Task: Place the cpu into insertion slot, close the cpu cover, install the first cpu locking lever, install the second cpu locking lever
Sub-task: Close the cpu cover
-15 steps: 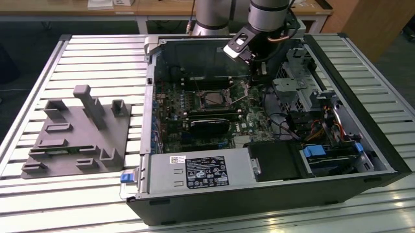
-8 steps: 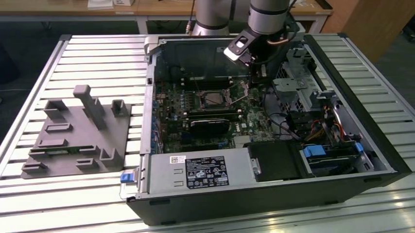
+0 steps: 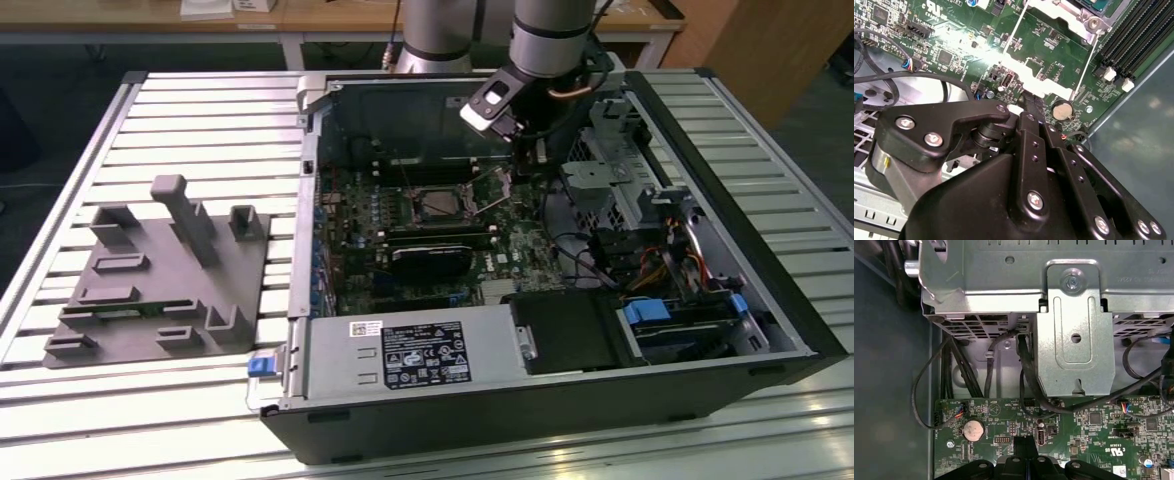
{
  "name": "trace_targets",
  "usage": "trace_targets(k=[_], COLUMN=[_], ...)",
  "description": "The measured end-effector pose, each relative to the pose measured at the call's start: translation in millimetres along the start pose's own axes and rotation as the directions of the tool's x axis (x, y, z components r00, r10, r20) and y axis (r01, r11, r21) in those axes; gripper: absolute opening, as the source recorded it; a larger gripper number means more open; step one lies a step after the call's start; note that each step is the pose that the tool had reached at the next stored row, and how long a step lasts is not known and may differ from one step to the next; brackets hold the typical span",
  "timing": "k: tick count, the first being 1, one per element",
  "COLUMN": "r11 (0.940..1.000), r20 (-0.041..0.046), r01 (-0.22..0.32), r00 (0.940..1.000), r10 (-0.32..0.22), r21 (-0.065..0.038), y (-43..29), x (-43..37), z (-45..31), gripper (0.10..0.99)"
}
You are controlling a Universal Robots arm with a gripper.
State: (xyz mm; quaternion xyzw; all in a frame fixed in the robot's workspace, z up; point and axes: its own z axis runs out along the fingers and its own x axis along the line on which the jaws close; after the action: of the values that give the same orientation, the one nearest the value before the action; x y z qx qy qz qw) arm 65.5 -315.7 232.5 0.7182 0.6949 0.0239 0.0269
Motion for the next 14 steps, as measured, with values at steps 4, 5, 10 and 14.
trace_targets(k=[4, 5, 10, 14], r11=[1.0, 1.0, 0.9999, 0.999], r20=[0.0002, 0.0001, 0.0005, 0.0022], r01=[0.0, 0.0, 0.0, 0.0], r00=[1.0, 1.0, 1.0, 1.0], r10=[0.0, 0.0, 0.0, 0.0], r21=[0.0, 0.0, 0.014, 0.046], y=[0.0, 0.0, 0.1, 0.4], x=[0.0, 0.0, 0.0, 0.0], z=[0.3, 0.4, 0.6, 0.7], gripper=[0.106, 0.106, 0.106, 0.106])
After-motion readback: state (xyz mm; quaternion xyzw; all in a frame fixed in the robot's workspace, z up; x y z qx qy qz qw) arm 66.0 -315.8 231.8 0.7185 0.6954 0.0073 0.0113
